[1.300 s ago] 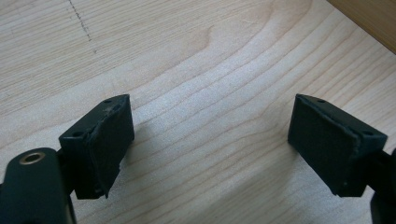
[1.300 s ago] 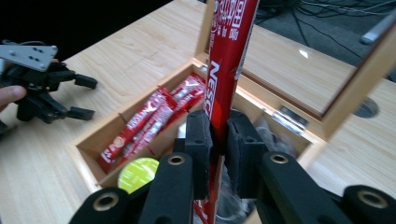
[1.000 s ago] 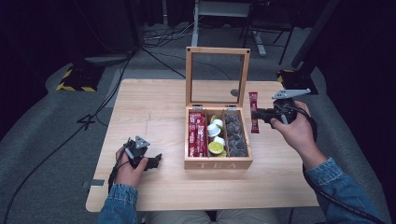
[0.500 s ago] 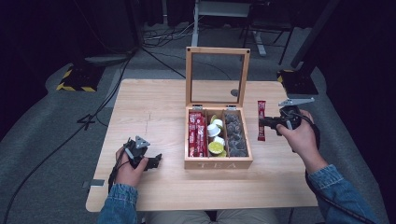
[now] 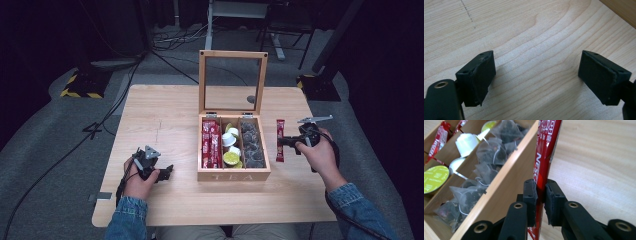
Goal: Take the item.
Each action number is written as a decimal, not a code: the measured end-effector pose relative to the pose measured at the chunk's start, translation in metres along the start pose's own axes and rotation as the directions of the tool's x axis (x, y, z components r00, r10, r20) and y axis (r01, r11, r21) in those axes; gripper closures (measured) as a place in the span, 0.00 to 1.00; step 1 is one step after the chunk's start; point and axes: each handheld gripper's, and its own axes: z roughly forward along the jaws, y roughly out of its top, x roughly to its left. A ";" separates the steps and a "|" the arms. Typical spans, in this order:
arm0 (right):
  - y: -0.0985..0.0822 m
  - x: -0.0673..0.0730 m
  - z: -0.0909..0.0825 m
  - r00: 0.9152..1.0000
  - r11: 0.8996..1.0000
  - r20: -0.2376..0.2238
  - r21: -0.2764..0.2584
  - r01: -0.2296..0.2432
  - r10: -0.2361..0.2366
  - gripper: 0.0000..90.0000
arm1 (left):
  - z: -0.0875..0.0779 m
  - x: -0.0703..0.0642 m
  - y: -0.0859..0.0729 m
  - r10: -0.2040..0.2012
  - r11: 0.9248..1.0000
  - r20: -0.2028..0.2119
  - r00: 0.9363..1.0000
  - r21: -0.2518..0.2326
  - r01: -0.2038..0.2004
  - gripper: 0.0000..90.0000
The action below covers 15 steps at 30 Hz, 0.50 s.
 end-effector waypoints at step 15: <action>-0.018 -0.011 0.019 0.995 0.994 -0.031 0.054 -0.098 0.100 0.89 | 0.001 0.000 0.001 0.001 1.000 -0.001 1.000 0.004 -0.001 0.15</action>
